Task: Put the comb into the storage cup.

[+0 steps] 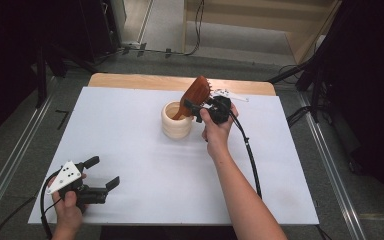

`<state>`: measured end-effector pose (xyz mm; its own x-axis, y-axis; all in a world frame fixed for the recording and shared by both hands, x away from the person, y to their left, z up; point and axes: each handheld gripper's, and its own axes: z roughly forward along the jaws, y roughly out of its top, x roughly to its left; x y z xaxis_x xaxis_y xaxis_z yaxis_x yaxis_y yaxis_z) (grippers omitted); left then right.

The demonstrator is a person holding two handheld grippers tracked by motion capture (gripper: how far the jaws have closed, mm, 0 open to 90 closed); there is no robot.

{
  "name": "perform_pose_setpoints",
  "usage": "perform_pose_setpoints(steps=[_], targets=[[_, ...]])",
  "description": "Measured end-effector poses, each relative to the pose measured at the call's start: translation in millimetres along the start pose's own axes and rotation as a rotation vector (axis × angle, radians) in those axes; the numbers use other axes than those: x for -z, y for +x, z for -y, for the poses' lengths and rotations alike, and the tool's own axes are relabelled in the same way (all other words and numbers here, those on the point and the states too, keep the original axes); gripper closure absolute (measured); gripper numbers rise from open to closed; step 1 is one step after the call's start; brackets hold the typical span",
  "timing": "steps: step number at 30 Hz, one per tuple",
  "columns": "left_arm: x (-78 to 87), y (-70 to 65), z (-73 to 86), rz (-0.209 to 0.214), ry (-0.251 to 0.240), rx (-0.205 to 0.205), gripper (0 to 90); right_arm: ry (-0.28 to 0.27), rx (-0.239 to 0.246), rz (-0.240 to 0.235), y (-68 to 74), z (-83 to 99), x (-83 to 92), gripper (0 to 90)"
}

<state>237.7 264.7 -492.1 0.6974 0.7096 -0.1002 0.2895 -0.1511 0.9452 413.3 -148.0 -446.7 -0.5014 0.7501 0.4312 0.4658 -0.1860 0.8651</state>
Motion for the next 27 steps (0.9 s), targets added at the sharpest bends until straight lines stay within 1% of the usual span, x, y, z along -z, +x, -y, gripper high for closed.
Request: perform_pose_setpoints(steps=[1, 2, 3, 4, 5, 6, 7, 11, 12, 14, 15, 19, 20, 21, 22, 26, 27], targets=[[0.0, 0.1, 0.0, 0.0, 0.0, 0.0, 0.0, 0.005, 0.013, -0.011, 0.6, -0.1, 0.9, 0.0], [-0.1, 0.0, 0.0, 0.0, -0.002, 0.001, 0.0, 0.021, 0.038, -0.003, 2.5, -0.6, 2.8, 0.0], [0.0, 0.1, 0.0, 0.001, -0.001, 0.001, 0.0, 0.027, 0.051, 0.019, 3.5, -0.8, 3.8, 0.0], [0.0, 0.1, 0.0, 0.001, -0.001, 0.001, 0.0, 0.027, 0.051, 0.019, 3.5, -0.8, 3.8, 0.0], [0.1, 0.1, 0.0, 0.001, -0.001, 0.001, 0.0, 0.035, 0.068, 0.018, 4.8, -1.0, 7.0, 0.0], [0.1, 0.1, 0.0, 0.0, -0.002, 0.001, 0.0, 0.035, 0.068, 0.018, 4.8, -1.0, 7.0, 0.0], [0.2, 0.2, 0.0, 0.001, -0.002, 0.0, 0.0, 0.035, 0.085, 0.03, 5.6, -1.4, 10.9, 0.0], [0.1, 0.3, 0.0, 0.0, -0.004, 0.004, 0.0, 0.031, 0.092, 0.029, 4.8, -2.2, 17.1, 0.0], [0.1, 0.3, 0.0, 0.0, -0.005, 0.004, 0.0, 0.03, 0.101, 0.027, 4.2, -2.3, 21.7, 0.0], [0.1, 0.4, -0.1, 0.0, -0.005, 0.005, 0.0, 0.029, 0.107, 0.028, 3.7, -2.2, 24.0, 0.0], [0.0, 0.4, -0.1, -0.001, -0.005, 0.005, 0.0, 0.028, 0.113, 0.021, 3.4, -2.0, 26.4, 0.0], [0.0, 0.4, -0.1, -0.001, -0.005, 0.005, 0.0, 0.026, 0.133, 0.026, 1.8, -1.1, 37.7, 0.0], [0.0, 0.4, -0.1, -0.001, -0.006, 0.006, 0.0, 0.026, 0.133, 0.026, 1.8, -1.1, 37.7, 0.0], [0.0, 0.4, -0.1, -0.002, -0.006, 0.006, 0.0, 0.027, 0.148, 0.026, 1.5, -0.2, 41.6, 0.0], [0.2, 0.4, -0.1, -0.003, -0.005, 0.007, 0.0, 0.029, 0.152, 0.027, 1.4, 0.4, 43.4, 0.0], [0.1, 0.4, -0.1, -0.003, -0.006, 0.007, 0.0, 0.029, 0.164, 0.027, 1.8, 2.1, 49.5, 0.0], [0.1, 0.4, -0.1, -0.003, -0.006, 0.007, 0.0, 0.029, 0.176, 0.026, 2.0, 3.4, 53.4, 0.0]])
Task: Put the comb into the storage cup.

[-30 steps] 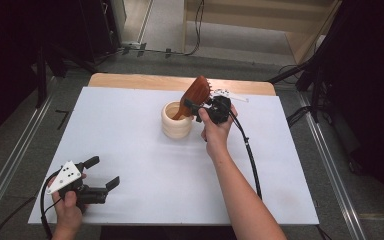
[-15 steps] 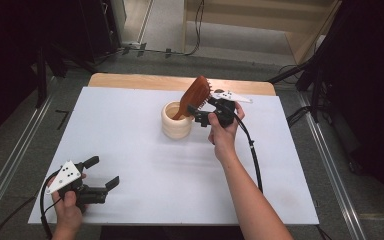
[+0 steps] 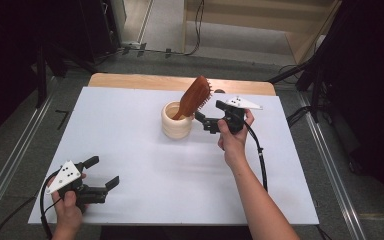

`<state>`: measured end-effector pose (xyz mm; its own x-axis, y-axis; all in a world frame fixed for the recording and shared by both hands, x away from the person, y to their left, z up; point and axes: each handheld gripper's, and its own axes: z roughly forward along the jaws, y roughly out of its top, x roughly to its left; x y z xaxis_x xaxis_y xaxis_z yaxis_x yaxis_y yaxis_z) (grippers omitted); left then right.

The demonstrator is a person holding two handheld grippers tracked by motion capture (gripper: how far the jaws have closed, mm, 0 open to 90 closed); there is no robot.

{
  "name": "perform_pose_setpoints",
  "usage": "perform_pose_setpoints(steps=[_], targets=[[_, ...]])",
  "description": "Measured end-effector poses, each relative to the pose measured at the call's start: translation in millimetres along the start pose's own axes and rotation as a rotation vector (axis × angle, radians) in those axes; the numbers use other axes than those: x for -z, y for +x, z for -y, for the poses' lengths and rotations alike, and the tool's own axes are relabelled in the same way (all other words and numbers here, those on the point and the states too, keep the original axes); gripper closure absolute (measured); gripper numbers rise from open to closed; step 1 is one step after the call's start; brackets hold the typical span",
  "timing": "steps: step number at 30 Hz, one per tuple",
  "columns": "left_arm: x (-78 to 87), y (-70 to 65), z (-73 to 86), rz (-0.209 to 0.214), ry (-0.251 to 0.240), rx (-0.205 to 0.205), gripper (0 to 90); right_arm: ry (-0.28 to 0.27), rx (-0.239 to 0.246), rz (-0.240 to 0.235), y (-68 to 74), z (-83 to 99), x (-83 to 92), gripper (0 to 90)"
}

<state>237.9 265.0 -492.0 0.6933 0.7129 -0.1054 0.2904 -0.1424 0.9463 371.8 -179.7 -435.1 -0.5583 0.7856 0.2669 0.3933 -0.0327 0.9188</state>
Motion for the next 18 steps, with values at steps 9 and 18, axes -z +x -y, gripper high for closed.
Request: perform_pose_setpoints(steps=[9, 18], targets=[[0.0, -0.1, 0.1, 0.002, 0.0, -0.001, 0.0, -0.003, 0.029, 0.007, -0.2, 6.5, 14.8, 0.0], [-0.2, -0.4, 0.1, 0.001, 0.001, -0.002, 0.0, -0.002, 0.044, 0.016, -5.5, 15.5, 33.2, 0.0]])
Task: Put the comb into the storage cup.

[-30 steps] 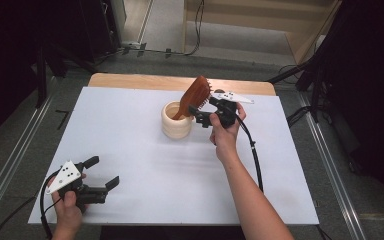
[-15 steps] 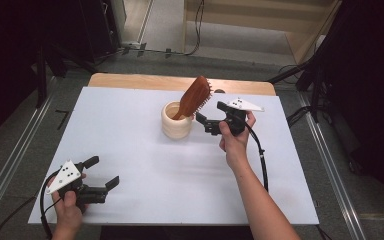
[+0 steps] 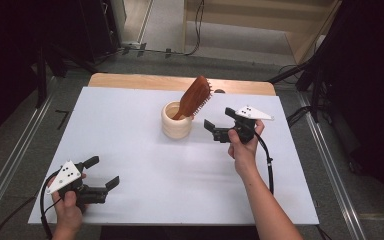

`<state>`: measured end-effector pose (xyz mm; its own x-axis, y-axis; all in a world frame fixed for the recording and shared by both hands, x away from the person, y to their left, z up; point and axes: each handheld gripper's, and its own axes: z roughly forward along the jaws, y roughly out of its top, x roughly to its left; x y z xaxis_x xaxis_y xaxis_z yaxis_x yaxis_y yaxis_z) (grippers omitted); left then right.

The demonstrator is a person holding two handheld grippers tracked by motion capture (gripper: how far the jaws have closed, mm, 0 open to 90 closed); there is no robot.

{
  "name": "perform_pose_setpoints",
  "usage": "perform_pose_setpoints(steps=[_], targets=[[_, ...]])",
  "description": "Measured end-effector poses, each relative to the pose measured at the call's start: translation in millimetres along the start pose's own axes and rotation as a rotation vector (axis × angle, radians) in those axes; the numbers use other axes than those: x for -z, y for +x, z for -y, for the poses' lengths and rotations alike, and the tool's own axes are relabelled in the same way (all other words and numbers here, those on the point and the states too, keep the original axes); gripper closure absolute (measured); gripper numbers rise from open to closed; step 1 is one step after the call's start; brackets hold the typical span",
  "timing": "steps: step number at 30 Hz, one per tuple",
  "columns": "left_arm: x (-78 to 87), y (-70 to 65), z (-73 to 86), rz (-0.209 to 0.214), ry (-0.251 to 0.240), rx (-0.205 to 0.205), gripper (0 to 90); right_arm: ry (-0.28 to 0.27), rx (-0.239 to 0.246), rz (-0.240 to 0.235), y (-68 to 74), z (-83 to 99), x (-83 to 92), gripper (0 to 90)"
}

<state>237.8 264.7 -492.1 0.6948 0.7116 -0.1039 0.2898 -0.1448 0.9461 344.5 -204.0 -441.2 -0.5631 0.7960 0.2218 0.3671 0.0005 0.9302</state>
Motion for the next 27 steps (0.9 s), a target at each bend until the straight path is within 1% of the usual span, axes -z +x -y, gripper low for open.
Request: perform_pose_setpoints(steps=[3, 13, 26, 27], targets=[[0.0, -0.1, 0.0, -0.001, 0.0, 0.0, 0.0, -0.006, 0.0, -0.001, -0.7, 1.6, 3.9, 0.0], [-0.2, -0.5, 0.0, -0.004, 0.003, -0.002, 0.0, 0.004, 0.035, 0.007, 0.2, 10.5, 19.8, 0.0], [-0.2, -1.0, 0.0, -0.008, 0.005, -0.003, 0.0, 0.001, 0.047, 0.015, -2.7, 20.7, 39.9, 0.0], [-0.2, -1.0, 0.1, -0.008, 0.005, -0.003, 0.0, 0.002, 0.045, 0.014, -3.4, 22.7, 43.7, 0.0]])
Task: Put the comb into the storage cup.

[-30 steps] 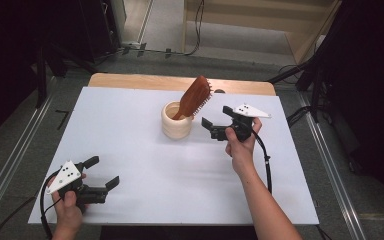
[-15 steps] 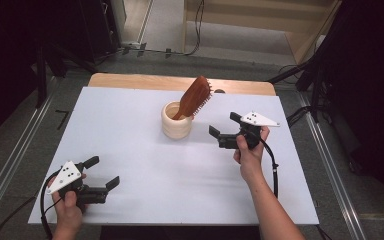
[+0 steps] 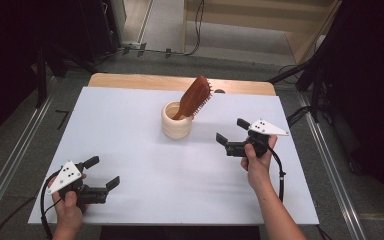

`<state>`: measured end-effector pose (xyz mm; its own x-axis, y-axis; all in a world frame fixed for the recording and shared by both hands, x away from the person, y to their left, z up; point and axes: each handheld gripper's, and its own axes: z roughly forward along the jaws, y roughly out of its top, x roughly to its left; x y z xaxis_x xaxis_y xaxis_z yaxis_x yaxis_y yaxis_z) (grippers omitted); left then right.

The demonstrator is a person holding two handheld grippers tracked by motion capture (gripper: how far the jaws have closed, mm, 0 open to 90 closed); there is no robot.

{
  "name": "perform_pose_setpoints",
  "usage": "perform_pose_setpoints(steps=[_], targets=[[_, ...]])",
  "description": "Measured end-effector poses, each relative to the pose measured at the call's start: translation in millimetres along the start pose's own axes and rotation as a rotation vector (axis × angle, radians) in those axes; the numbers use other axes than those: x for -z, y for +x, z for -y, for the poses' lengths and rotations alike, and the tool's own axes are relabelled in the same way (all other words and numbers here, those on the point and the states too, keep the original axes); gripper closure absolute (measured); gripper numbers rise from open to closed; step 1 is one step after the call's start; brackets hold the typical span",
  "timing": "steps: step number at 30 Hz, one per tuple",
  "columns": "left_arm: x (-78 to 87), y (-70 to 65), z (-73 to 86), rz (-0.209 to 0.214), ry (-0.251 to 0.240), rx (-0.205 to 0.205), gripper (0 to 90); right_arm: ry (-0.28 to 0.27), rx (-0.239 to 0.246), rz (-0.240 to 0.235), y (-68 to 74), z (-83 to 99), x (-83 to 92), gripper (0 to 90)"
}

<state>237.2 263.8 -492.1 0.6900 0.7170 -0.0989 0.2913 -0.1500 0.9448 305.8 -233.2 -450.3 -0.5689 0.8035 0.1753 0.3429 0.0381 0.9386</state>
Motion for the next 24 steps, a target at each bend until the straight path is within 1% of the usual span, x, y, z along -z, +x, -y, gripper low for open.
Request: perform_pose_setpoints(steps=[9, 14, 19, 20, 21, 24], targets=[[0.0, -0.2, 0.1, -0.001, 0.0, -0.002, 0.0, 0.0, 0.005, 0.018, -3.4, 9.6, 15.9, 0.0], [0.2, -0.3, 0.0, -0.003, 0.003, -0.005, 0.0, 0.014, 0.018, 0.029, -4.6, 13.5, 25.8, 0.0], [0.2, -0.3, 0.0, -0.004, 0.002, -0.004, 0.0, 0.012, 0.026, 0.024, -8.0, 19.4, 37.2, 0.0], [0.2, -0.3, 0.0, -0.004, 0.002, -0.004, 0.0, 0.012, 0.026, 0.024, -8.0, 19.4, 37.2, 0.0], [0.2, -0.4, 0.0, -0.005, 0.004, -0.006, 0.0, 0.011, 0.026, 0.024, -10.0, 22.1, 41.9, 0.0], [0.1, -0.5, 0.0, -0.004, 0.004, -0.006, 0.0, 0.011, 0.031, 0.028, -13.0, 25.8, 48.7, 0.0]])
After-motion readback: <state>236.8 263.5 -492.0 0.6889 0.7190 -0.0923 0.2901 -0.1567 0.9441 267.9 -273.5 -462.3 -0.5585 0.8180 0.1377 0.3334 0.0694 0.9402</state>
